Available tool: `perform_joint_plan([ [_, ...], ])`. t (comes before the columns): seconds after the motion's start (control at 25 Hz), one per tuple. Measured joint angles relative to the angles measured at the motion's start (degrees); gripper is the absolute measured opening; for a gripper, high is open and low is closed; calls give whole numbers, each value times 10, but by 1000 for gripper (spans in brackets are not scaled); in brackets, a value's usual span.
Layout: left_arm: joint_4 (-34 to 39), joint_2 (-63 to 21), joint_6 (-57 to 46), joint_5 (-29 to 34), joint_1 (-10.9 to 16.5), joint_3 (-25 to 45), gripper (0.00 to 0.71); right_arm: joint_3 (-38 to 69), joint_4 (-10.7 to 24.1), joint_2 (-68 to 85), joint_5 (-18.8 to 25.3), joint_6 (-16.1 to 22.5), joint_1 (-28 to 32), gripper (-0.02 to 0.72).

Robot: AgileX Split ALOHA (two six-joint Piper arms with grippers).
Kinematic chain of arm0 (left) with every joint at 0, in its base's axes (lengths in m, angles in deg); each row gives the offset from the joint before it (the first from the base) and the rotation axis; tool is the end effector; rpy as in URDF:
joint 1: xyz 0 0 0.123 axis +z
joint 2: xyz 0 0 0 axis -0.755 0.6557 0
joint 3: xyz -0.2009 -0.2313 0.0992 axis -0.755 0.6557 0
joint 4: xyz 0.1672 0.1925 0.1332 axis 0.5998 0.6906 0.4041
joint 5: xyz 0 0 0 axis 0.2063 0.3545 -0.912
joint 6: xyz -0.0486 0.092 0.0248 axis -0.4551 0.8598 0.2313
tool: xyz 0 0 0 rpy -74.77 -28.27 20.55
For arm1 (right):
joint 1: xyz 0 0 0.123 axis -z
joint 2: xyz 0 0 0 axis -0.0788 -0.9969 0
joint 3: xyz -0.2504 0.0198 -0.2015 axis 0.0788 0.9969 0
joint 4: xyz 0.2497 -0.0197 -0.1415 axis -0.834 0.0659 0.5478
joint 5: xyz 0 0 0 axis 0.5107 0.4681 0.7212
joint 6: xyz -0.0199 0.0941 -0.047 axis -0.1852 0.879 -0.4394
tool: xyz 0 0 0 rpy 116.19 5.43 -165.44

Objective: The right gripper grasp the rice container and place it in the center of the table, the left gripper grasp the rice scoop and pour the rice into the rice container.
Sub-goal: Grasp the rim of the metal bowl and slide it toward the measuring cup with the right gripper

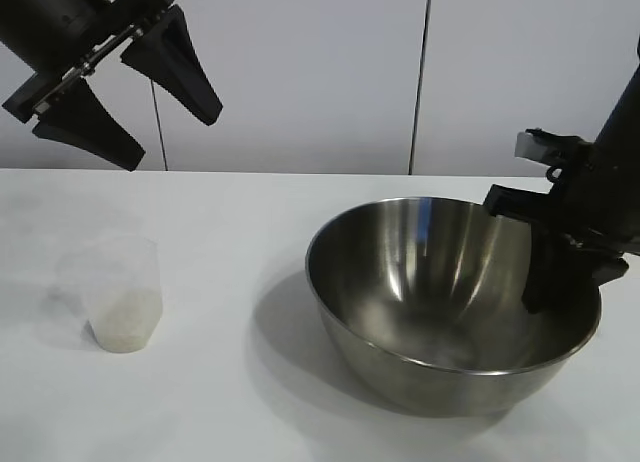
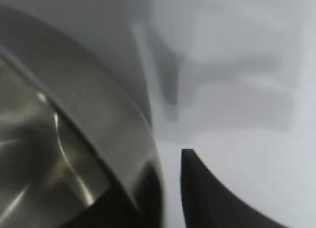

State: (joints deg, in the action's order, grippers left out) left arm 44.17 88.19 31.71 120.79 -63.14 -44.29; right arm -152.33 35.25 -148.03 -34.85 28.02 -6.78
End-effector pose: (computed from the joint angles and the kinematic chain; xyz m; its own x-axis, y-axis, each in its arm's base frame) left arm 0.3738 -0.1540 0.2687 -0.9194 0.1747 -0.3523 0.3489 0.7757 -0.5259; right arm 0.3828 0.0506 0.2052 -0.9843 -0.0323 -0.1736 -0.0886 0.9409 0.3269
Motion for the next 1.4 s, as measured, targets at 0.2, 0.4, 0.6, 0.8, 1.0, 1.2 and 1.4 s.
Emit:
perform_joint_plan([
  [0.2,0,0,0,0,0,0,624,-12,-4,24,20,36,0,18],
  [0.4,0,0,0,0,0,0,624,-12,5,24,2,56,-35,18],
  [0.6,0,0,0,0,0,0,624,-12,0,10,-44,89,-90,18],
  [0.8,0,0,0,-1,0,0,624,-12,0,-48,-84,112,-130,17],
  [1.0,0,0,0,-1,0,0,624,-12,-4,-85,-120,116,-158,17],
  [1.2,0,0,0,-2,0,0,624,-12,-8,-86,-137,114,-161,149],
  [1.4,0,0,0,-2,0,0,624,-14,-8,-85,-133,114,-159,418],
])
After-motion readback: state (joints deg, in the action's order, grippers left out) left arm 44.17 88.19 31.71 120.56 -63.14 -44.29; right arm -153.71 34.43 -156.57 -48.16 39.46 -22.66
